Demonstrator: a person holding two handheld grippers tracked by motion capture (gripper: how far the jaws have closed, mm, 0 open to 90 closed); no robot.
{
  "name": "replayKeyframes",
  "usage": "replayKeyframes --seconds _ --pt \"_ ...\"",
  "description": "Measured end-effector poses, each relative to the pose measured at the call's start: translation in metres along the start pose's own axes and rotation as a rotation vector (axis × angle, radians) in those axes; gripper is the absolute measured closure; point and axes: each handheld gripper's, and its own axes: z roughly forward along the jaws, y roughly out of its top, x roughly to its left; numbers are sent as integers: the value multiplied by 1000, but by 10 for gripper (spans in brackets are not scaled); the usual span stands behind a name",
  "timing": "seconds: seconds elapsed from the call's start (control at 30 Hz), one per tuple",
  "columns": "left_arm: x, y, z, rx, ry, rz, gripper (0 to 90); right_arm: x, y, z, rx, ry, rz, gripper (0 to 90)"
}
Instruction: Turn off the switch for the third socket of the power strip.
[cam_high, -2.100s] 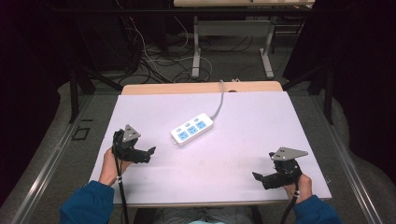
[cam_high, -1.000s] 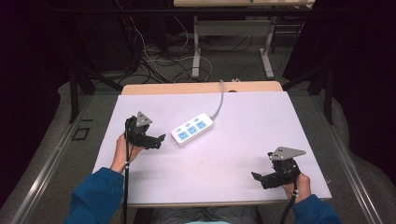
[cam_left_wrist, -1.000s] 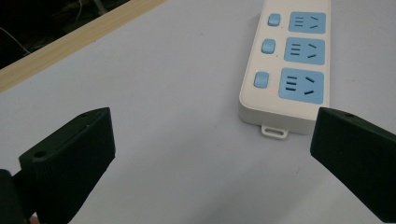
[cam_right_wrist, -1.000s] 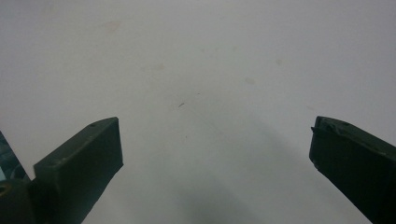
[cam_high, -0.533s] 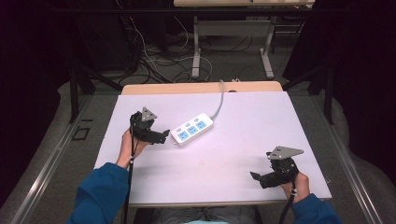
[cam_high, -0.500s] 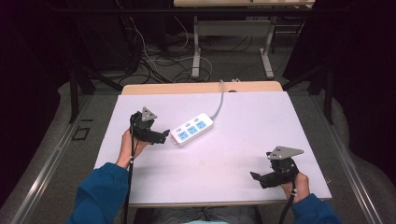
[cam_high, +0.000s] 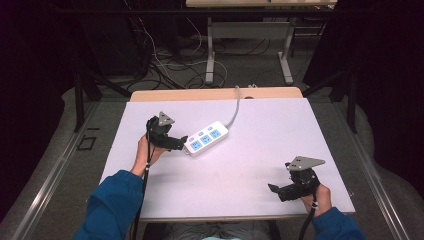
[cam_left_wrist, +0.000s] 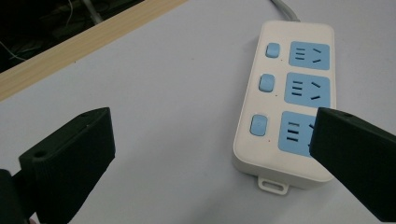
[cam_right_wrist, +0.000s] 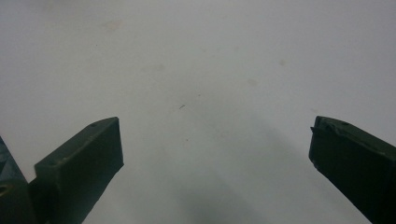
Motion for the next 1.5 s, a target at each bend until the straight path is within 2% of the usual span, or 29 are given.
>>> replayKeyframes --seconds 0.07,0.1,0.23,0.33,0.5,0.57,0.63,0.67,0.73,0.77,0.8,0.97,1.0,1.13,1.17,1.23,1.4,1.43,1.47,1.5 --pt "0 1 2 5 -2 2 2 0 0 0 5 2 0 23" --pt "-1 2 4 -9 -3 -7 2 0 0 0 5 2 0 23" --pt "-3 4 8 4 -13 -5 0 -1 0 0 3 5 0 25" --pt "-5 5 12 -20 -24 -14 1 0 1 1 3 1 1 26" --pt "-5 7 14 -16 -38 -18 0 0 1 1 1 7 0 26" --pt "-5 7 16 -32 -30 -18 0 -1 0 2 3 6 -2 26" --pt "-4 8 16 -19 -49 -17 0 0 1 2 0 8 1 26" --pt "-6 8 19 -33 -39 -28 0 0 1 1 1 8 -5 26" --pt "-7 8 21 -38 -43 -28 0 0 1 2 1 -3 -5 27" --pt "-7 9 21 -19 -53 -21 0 0 1 2 1 -3 -5 27" --pt "-9 9 24 -33 -51 -24 0 0 1 2 5 8 -5 27" --pt "-9 10 27 -29 -60 -17 7 0 1 3 4 6 -2 28" --pt "-10 10 29 -26 -68 -26 19 -1 1 3 4 9 -4 28" --pt "-11 9 32 -10 -83 -18 86 0 2 3 6 8 -4 28" --pt "-11 9 33 -5 -96 -16 125 0 1 3 9 12 -7 28" --pt "-11 8 34 -5 -94 -19 179 -1 2 3 9 11 -9 29" --pt "-12 7 36 -14 -115 -11 384 -2 1 3 18 18 -5 30" --pt "-12 7 36 -14 -116 -14 384 -2 1 3 18 18 -5 30" --pt "-11 6 36 -8 -128 -12 501 -1 1 4 10 16 -5 30" --pt "-11 6 36 -8 -128 -12 527 -1 1 4 10 16 -5 30"
